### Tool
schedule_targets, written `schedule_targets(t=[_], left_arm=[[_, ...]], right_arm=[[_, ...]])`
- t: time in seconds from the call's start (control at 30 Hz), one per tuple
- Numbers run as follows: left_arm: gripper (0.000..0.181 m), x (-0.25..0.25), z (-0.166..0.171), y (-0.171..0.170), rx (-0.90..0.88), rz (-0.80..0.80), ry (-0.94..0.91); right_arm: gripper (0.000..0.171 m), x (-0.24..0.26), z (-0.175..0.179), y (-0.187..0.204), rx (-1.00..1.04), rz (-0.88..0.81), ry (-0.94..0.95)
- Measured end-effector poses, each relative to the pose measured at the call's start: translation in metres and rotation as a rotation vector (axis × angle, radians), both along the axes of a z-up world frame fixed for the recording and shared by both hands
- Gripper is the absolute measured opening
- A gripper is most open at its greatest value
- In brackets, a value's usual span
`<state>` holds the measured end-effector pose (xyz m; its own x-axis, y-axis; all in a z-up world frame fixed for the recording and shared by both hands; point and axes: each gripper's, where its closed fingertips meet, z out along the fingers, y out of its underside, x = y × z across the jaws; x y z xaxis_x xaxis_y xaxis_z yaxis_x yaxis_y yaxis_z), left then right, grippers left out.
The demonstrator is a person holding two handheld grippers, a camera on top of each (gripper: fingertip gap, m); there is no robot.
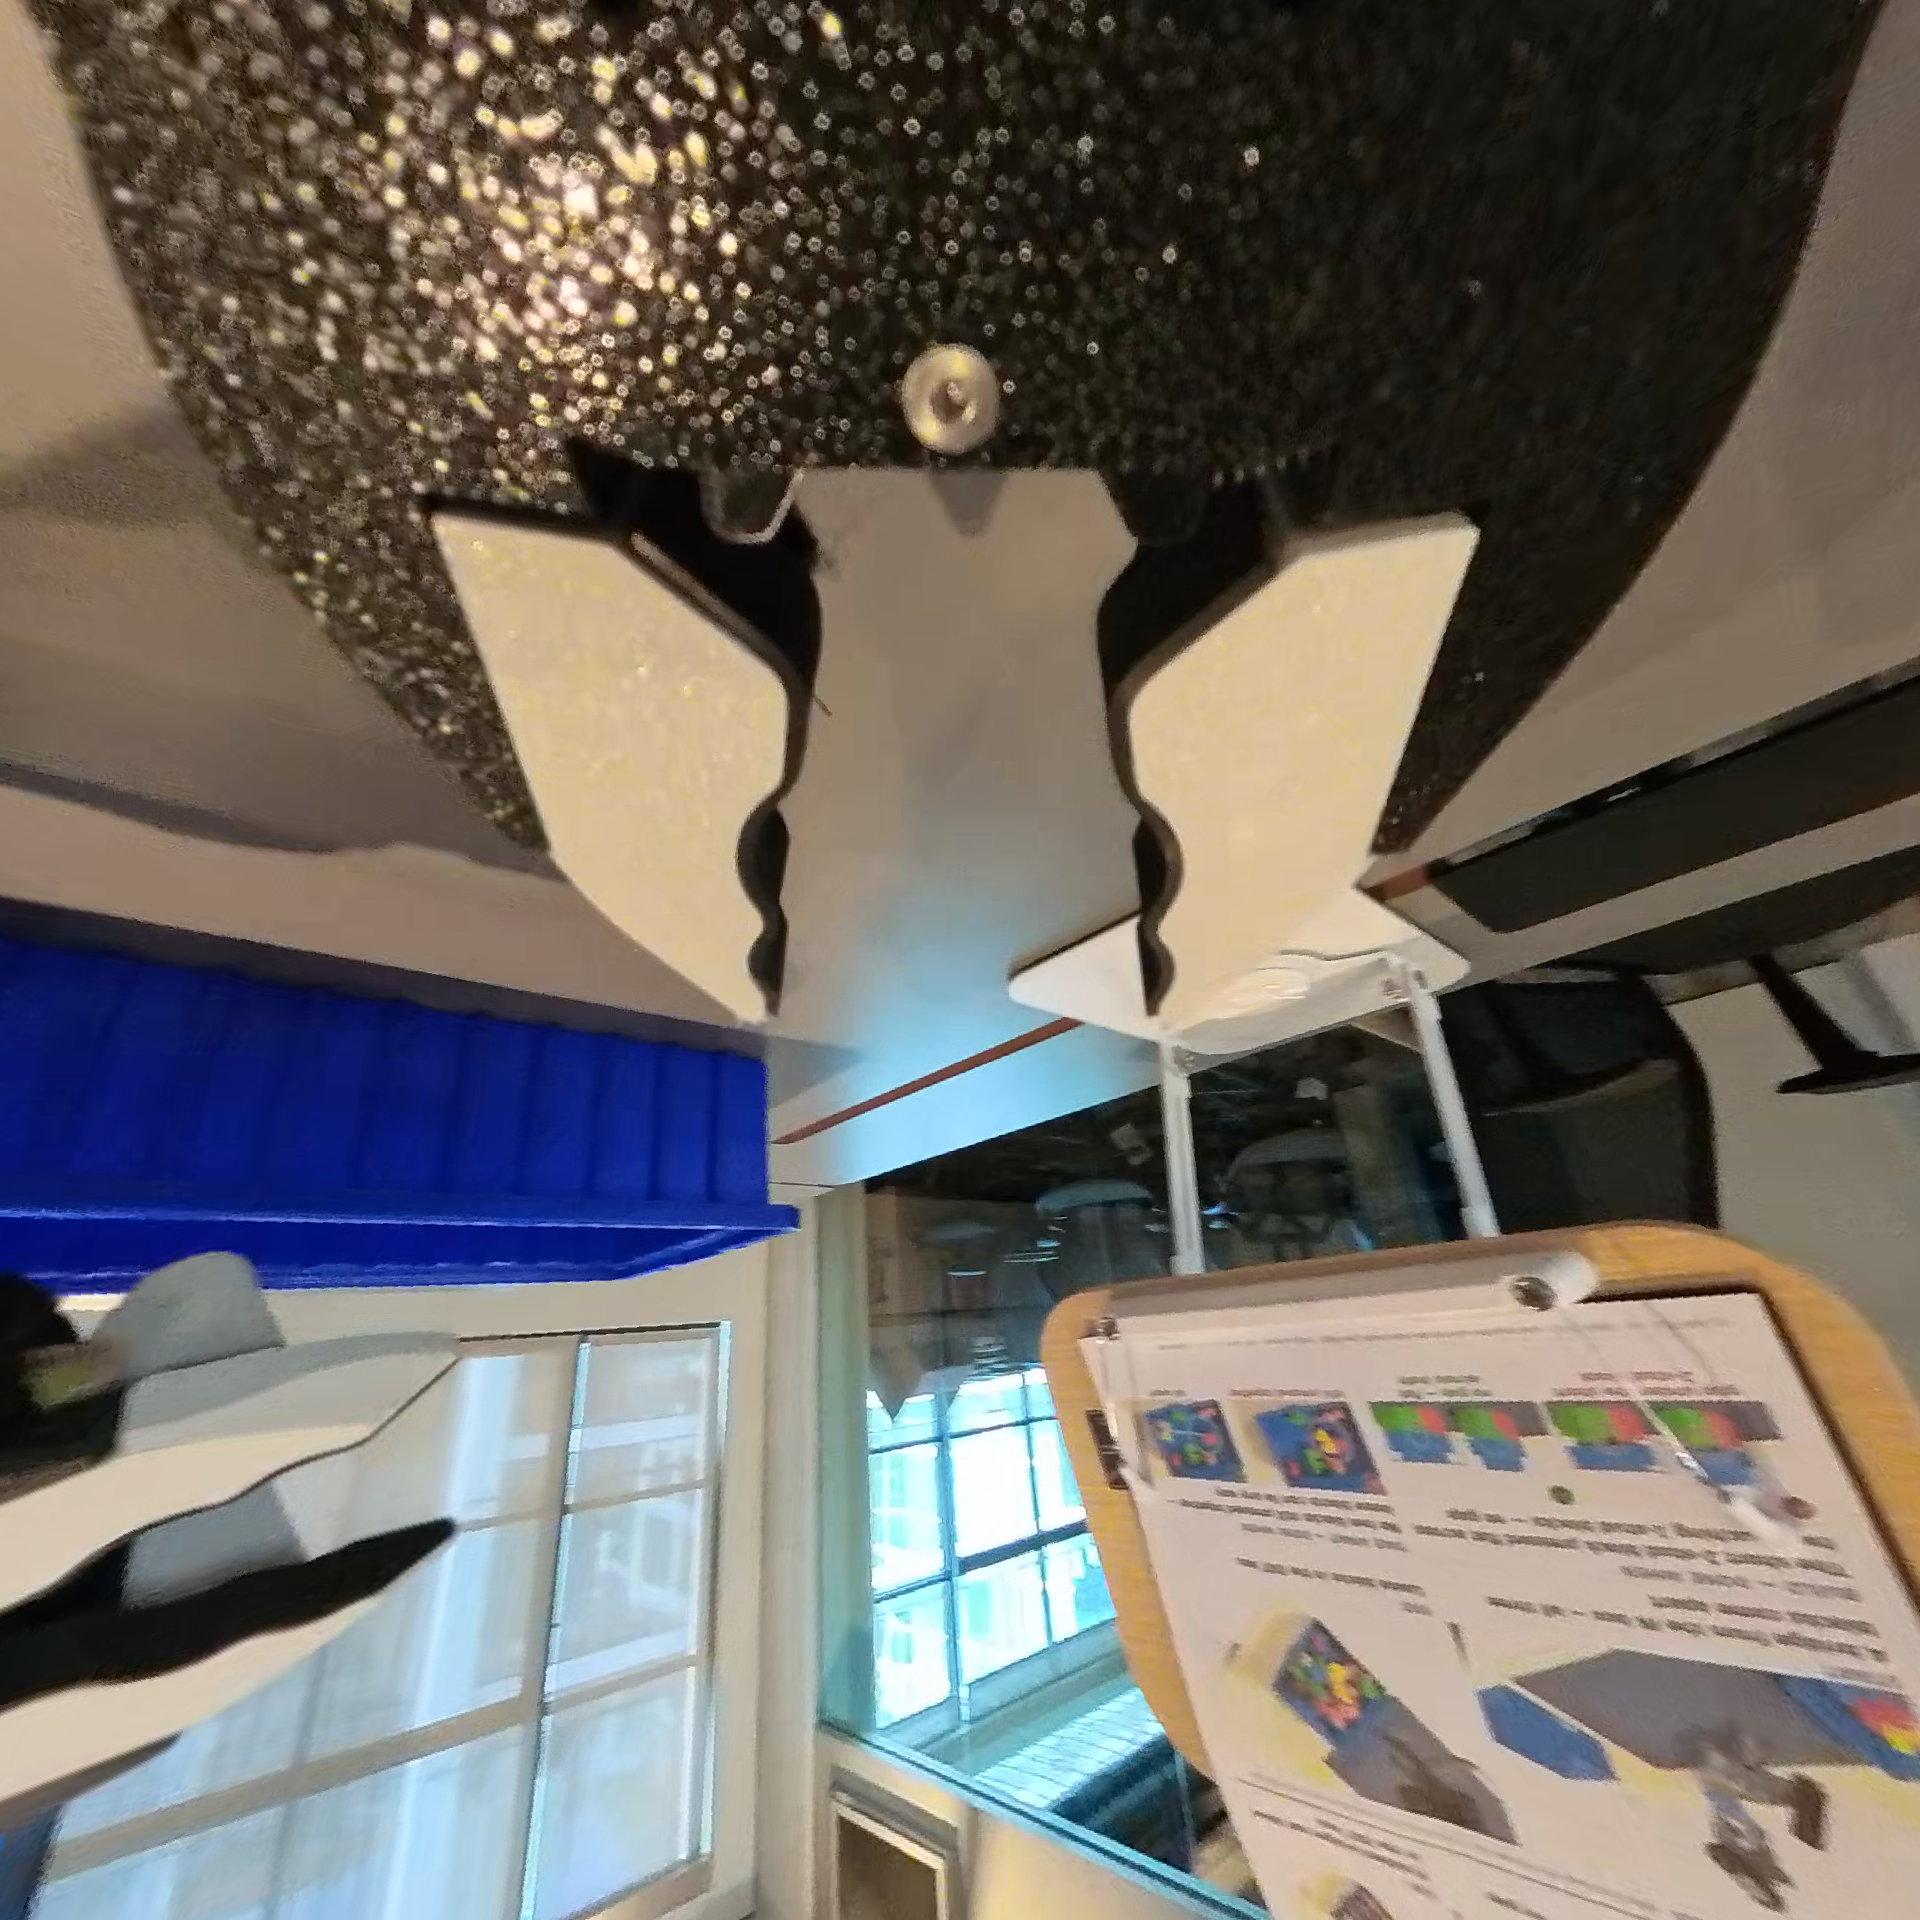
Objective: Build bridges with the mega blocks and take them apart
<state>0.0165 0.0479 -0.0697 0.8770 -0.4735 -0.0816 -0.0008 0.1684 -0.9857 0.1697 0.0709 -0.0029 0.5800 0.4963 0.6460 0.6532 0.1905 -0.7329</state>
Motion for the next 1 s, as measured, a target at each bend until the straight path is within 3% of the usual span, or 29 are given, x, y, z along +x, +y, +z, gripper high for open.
schedule_targets(t=[0.13, 0.3, 0.37, 0.5, 0.63, 0.73, 0.8, 1.0], left_arm=[[0.066, -0.010, 0.001, 0.004, 0.026, 0.085, 0.024], [0.064, -0.012, 0.003, 0.005, 0.039, 0.110, 0.033], [0.061, -0.013, 0.004, 0.004, 0.052, 0.120, 0.038], [0.061, -0.014, 0.003, 0.004, 0.042, 0.124, 0.040], [0.062, -0.015, 0.000, 0.007, 0.015, 0.116, 0.023], [0.062, -0.014, 0.000, 0.006, 0.018, 0.115, 0.030], [0.064, -0.012, -0.001, 0.006, 0.020, 0.110, 0.045], [0.089, -0.008, 0.006, 0.000, 0.070, 0.091, 0.040]], right_arm=[[0.054, -0.050, 0.011, -0.032, -0.074, 0.206, 0.145], [0.043, -0.164, 0.064, -0.136, -0.377, 0.800, 0.454], [0.043, -0.215, 0.075, -0.173, -0.460, 0.930, 0.434], [0.049, -0.312, 0.071, -0.233, -0.611, 1.065, 0.198], [0.047, -0.397, 0.036, -0.220, -0.508, 0.920, -0.130], [0.055, -0.438, -0.008, -0.213, -0.699, 0.821, -0.344], [0.055, -0.454, -0.036, -0.216, -0.841, 0.779, -0.451], [0.073, -0.463, -0.113, -0.192, -0.903, 0.521, -0.792]])
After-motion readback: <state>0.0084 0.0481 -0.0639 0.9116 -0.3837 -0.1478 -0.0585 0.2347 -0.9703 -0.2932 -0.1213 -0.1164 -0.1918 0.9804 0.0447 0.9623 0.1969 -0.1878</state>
